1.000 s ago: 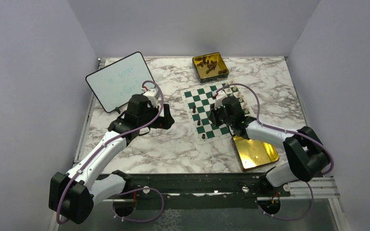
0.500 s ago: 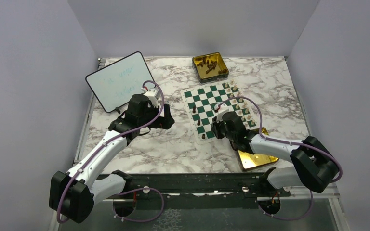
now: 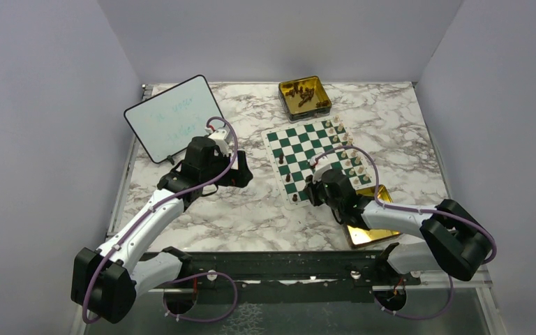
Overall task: Set up the chess pieces on the board
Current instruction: Place the chess piece on the chessboard.
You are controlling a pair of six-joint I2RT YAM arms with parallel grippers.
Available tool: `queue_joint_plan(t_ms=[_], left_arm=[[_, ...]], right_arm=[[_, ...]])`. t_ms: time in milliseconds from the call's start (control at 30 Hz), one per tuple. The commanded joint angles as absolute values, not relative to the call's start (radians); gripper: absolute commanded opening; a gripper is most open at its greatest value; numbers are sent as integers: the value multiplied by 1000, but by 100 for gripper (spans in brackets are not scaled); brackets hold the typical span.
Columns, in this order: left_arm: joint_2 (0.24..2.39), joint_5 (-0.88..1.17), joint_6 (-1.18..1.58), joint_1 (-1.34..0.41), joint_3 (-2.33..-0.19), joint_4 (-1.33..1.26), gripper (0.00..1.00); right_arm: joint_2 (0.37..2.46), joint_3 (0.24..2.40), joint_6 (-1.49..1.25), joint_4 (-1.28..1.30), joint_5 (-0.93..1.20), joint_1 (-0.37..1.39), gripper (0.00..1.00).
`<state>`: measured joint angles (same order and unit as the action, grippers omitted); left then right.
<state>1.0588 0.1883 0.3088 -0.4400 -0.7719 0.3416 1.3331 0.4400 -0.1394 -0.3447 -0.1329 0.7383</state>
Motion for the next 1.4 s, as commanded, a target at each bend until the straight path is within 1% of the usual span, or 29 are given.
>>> queue_joint_plan(t_ms=[0,533,1033,1367], left_arm=[[1064,193,304,-439,-803,345,99],[1054,186,304,-439,-801,344,99],[1045,190,304,-440,-799,344,99],[1048,191,304,-440,-801,344,99]], right_arm=[[1343,429,-150,-411,-170,757,16],[1356,422,-168,-380,-178,777,16],[1385,436,-213,-351,-253,805,16],[1408,440,-222,-353,-246,808,16]])
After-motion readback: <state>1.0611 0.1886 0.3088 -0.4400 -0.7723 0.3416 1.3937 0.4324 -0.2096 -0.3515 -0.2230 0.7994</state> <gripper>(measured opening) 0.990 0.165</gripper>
